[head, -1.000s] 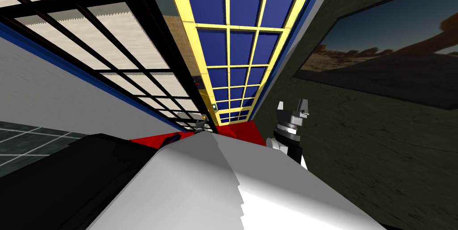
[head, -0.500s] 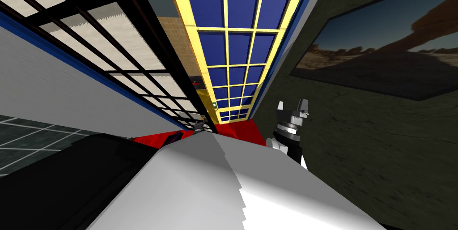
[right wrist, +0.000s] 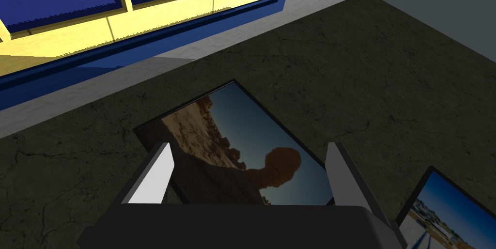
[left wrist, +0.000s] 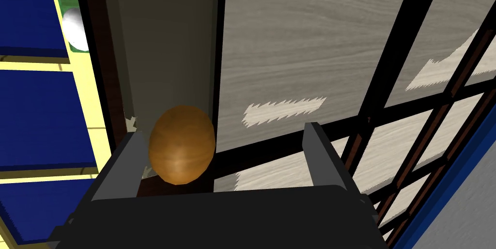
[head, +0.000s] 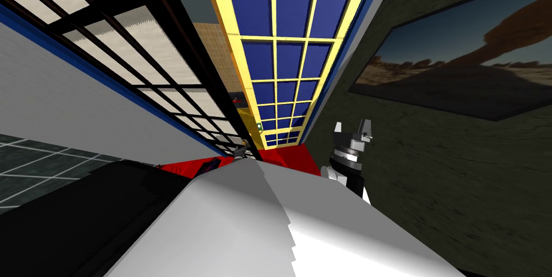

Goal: Pull the door open

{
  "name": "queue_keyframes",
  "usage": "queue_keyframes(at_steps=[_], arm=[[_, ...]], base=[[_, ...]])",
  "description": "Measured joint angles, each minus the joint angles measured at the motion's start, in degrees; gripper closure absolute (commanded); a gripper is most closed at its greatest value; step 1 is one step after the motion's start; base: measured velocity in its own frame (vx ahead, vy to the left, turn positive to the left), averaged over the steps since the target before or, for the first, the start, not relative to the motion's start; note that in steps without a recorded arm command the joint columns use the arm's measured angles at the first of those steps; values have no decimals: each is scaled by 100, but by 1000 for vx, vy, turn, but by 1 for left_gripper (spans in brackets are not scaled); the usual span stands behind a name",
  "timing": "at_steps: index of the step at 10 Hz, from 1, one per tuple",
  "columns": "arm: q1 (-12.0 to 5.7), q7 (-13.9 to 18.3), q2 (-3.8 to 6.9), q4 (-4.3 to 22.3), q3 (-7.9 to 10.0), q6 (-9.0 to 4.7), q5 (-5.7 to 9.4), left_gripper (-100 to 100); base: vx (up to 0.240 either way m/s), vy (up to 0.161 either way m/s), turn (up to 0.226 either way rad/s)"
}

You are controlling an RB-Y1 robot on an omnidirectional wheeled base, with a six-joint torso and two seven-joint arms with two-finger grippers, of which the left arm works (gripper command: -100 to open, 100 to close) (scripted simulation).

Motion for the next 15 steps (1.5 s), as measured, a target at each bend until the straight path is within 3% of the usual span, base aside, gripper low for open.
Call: queue_keyframes(at_steps=[2, 4, 6, 7, 9, 10, 11, 13, 15], arm=[[-107, 127, 107, 206, 1, -84, 77, 100], [-58, 185, 119, 158, -10, -55, 80, 100], [111, 313, 26, -161, -69, 110, 105, 100], [80, 423, 104, -34, -73, 65, 147, 100], [73, 528, 142, 91, -64, 20, 209, 100], [-41, 557, 163, 330, -24, -104, 279, 100], [22, 661, 214, 318, -57, -115, 291, 100], [160, 729, 146, 101, -82, -1, 281, 100], [253, 906, 143, 37, -120, -13, 348, 100]], base=[[-48, -15, -22], [-11, 0, 4], [-77, -11, -3], [-43, -4, 5], [-70, 0, -11], [-60, -2, -40], [-17, -11, 17], [-13, -5, 11], [-25, -2, -9]])
